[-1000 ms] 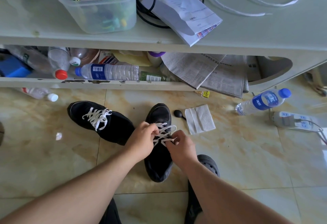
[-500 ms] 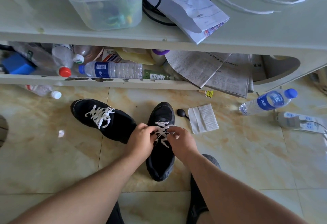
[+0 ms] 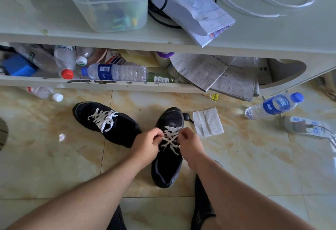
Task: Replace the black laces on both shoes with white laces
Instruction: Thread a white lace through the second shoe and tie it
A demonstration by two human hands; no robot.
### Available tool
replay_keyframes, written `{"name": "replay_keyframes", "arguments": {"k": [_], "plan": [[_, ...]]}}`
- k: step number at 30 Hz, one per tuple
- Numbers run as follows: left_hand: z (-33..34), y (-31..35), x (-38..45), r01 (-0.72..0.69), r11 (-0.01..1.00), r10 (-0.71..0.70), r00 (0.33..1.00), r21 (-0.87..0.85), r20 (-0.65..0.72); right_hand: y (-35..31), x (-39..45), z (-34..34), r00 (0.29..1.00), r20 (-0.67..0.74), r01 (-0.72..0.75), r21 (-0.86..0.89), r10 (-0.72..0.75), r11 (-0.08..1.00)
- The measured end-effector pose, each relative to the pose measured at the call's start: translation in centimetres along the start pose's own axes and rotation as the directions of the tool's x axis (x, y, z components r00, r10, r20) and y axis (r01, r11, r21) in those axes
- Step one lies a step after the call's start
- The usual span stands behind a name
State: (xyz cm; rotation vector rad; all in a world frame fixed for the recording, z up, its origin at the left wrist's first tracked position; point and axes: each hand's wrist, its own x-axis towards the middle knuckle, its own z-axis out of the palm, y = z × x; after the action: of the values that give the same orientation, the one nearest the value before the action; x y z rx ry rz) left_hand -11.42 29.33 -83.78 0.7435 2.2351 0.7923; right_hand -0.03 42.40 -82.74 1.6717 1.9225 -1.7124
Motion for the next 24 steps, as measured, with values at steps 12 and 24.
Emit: {"name": "replay_keyframes", "arguments": {"k": [12,24], "plan": [[-0.8,1.6,0.2,-0.105,0.857,0.047,0.991,0.505,0.128,0.6,0.0,-0.2,0.968,0.097,0.247,-0.518,-0.231,0.819],[-0.6,1.0,0.6,-0.147,0.928,0.119,0.988,0.341,0.102,1.1,0.3,-0.4,0.986,0.075,0.164,-0.386,-0.146,0.908]]}}
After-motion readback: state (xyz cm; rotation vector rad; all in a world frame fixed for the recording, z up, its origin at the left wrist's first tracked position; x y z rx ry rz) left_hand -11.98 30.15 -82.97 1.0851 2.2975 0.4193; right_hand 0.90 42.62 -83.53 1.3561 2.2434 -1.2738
